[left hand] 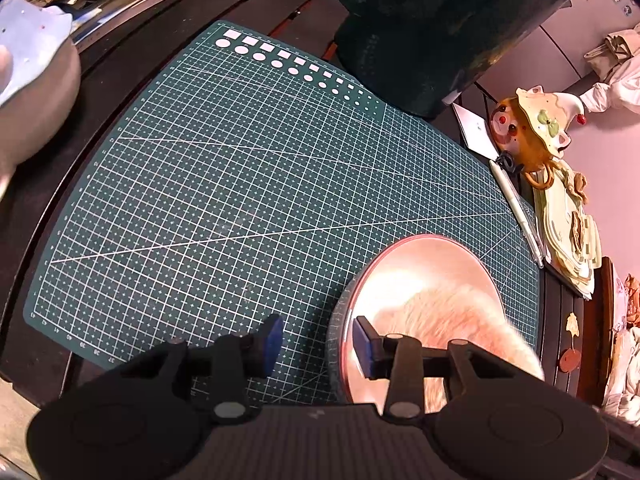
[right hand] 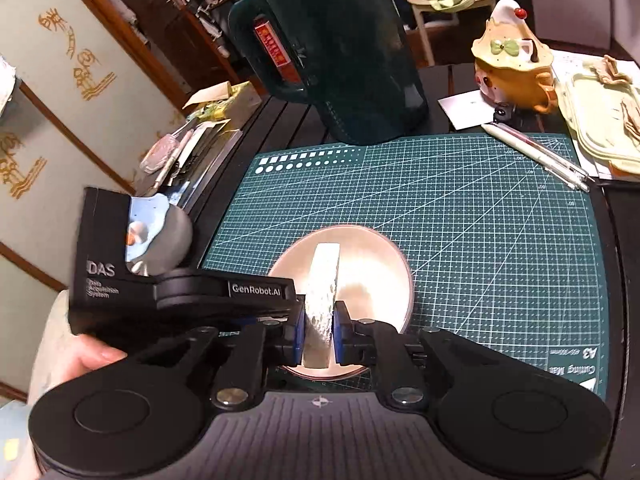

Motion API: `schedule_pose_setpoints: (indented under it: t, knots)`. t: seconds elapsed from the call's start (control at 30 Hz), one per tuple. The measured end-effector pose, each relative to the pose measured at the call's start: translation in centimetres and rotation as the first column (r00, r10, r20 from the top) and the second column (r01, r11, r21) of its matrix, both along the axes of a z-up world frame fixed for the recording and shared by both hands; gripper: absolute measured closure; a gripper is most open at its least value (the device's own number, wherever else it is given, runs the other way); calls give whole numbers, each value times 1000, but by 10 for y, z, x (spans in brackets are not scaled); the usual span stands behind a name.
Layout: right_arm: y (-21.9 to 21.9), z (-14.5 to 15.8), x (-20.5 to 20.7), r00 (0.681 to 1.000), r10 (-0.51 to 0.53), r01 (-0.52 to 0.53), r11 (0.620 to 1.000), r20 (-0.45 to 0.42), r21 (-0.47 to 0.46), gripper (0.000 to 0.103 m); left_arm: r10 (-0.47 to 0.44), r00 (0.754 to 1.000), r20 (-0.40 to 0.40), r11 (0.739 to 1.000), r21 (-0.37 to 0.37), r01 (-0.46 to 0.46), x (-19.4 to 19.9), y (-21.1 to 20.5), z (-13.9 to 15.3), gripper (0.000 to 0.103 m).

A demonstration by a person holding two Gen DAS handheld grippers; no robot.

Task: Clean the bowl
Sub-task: 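Tilt the held bowl up with the left gripper while the right gripper brings the sponge inside, then scrub the bowl interior with the sponge in the right gripper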

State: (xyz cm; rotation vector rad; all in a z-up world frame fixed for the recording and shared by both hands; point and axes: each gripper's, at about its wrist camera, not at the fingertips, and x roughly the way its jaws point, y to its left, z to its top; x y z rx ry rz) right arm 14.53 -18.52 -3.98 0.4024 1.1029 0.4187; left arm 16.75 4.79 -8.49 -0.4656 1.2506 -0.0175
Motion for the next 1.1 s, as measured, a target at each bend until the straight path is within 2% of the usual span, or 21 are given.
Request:
schedule_pose_setpoints:
  t: [0.03, 0.1, 0.17, 0.23, 0.33, 0.43, 0.47, 0.5, 0.53, 0.6, 0.7, 0.83, 0.9, 0.93, 0.97, 1.03, 1.1]
  knots:
    - [0, 1, 2, 1000, 7, -7, 1000, 2, -10, 79, 0, 1000, 0, 1000, -1, 0, 0, 0, 0, 65]
    - [0, 2, 5, 1000, 22, -22, 999, 6, -29, 71, 4, 1000, 1, 1000, -3, -4, -1, -2, 0, 65]
    - [0, 4, 8, 999, 36, -36, 998, 10, -48, 71, 10, 1000, 1, 1000, -9, -10, -2, -3, 0, 64]
    - [-3, 1, 10, 1000, 7, -6, 1000, 15, -16, 68, 9, 1000, 2, 1000, -18, -9, -1, -3, 0, 60]
    - [-2, -3, 7, 999, 26, -25, 999, -22, 31, 63, 7, 1000, 2, 1000, -22, -7, -1, -3, 0, 59]
    - [3, -1, -2, 999, 37, -37, 999, 2, -14, 61, 3, 1000, 4, 1000, -18, -3, -2, -4, 0, 59]
    - [5, 0, -6, 999, 41, -41, 999, 16, -28, 61, 3, 1000, 4, 1000, -19, -3, -2, -4, 0, 59]
    - [10, 2, -9, 997, 65, -62, 996, 38, -70, 66, 3, 1000, 4, 1000, -20, -3, -2, -3, 0, 59]
    - [14, 4, -12, 994, 89, -82, 990, 59, -113, 85, 3, 1000, 4, 1000, -21, -3, -2, -3, 0, 59]
    - [20, 9, -17, 987, 124, -104, 977, 100, -184, 86, 5, 1000, 5, 1000, -24, -4, -2, -2, 0, 59]
    - [11, 18, -14, 989, 74, -48, 980, 131, -191, 88, 5, 1000, 5, 1000, -26, -5, -2, -1, -1, 59]
    - [-8, 19, -3, 989, -27, 50, 987, 145, -155, 88, 9, 1000, -2, 1000, 9, -9, -2, -2, 0, 70]
    - [-11, 16, -1, 985, -58, 78, 990, 161, -118, 88, 12, 1000, -24, 999, -43, -13, -2, 0, -4, 87]
    - [-10, 14, 0, 986, -55, 72, 992, 155, -108, 88, 25, 998, -60, 994, -105, -31, -2, 3, -10, 91]
    - [-9, 12, 1, 987, -52, 67, 993, 150, -98, 88, 35, 995, -94, 985, -163, -50, -2, 6, -15, 90]
    - [-6, 8, 2, 992, -43, 47, 998, 119, -34, 87, 40, 994, -97, 982, -179, -57, -1, 9, -17, 91]
    - [-2, 4, 3, 993, -33, 37, 999, 113, -28, 84, 40, 994, -101, 981, -183, -58, -1, 10, -18, 90]
